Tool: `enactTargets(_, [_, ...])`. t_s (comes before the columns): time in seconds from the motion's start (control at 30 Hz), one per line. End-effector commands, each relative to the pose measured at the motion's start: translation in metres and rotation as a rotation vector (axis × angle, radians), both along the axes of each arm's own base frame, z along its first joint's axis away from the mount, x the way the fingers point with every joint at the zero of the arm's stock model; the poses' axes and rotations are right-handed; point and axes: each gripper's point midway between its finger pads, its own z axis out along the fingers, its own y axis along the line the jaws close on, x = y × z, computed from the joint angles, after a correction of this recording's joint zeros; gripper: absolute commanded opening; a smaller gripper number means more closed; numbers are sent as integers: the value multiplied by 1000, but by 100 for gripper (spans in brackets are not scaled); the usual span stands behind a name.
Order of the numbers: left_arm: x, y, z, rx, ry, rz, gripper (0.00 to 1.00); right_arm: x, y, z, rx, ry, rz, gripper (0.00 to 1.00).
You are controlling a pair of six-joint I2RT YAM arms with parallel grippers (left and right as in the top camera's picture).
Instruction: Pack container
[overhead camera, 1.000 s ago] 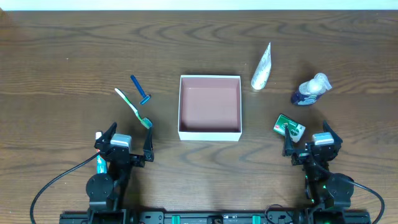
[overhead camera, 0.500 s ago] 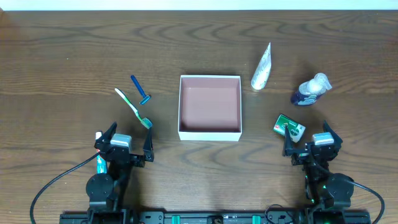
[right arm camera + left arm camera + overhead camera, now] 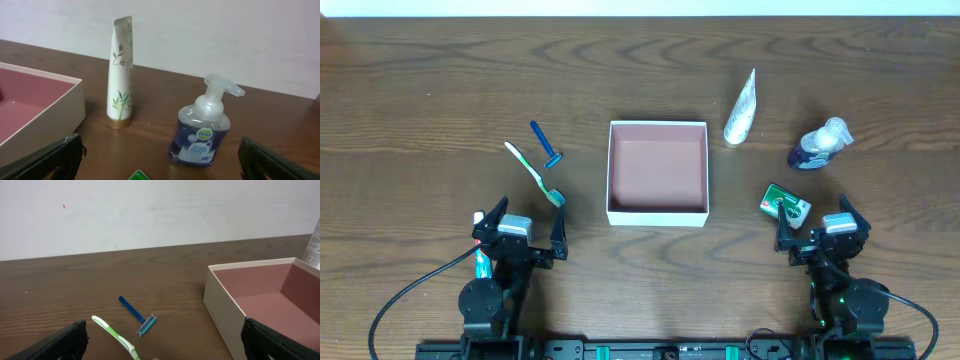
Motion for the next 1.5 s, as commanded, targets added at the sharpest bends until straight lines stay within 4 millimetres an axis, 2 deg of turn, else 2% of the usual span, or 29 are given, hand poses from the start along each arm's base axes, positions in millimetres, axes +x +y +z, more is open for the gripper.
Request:
enactTargets(0.0, [-1, -1, -17, 8, 52, -9, 98, 0, -4, 0, -8, -1, -17, 99])
enactTargets(0.23, [-1, -1, -17, 8, 52, -9, 98, 0, 0, 3, -5, -13, 4, 99])
enactTargets(0.4, [-1, -1, -17, 8, 52, -9, 98, -6, 30, 19, 29, -65, 182, 99])
enactTargets(0.47, [-1, -1, -17, 8, 52, -9, 98, -9, 35, 26, 65, -65, 210, 99])
enactTargets(0.6, [-1, -1, -17, 8, 52, -9, 98, -15, 39, 52, 93, -53, 229, 99])
enactTargets(0.8, [-1, -1, -17, 8, 52, -9, 98, -16, 48, 114, 58, 32, 290, 99])
enactTargets(1.0, [-1, -1, -17, 8, 52, -9, 98, 14, 61, 157, 106, 282, 362, 99])
enactTargets(1.17, [-1, -1, -17, 8, 52, -9, 98, 43, 97, 188, 221, 378, 596, 99])
enactTargets(1.33, [-1, -1, -17, 8, 52, -9, 98, 77, 107, 187, 254, 372, 674, 99])
enactTargets(1.47, [-1, -1, -17, 8, 52, -9, 98, 109, 107, 164, 259, 411, 649, 99])
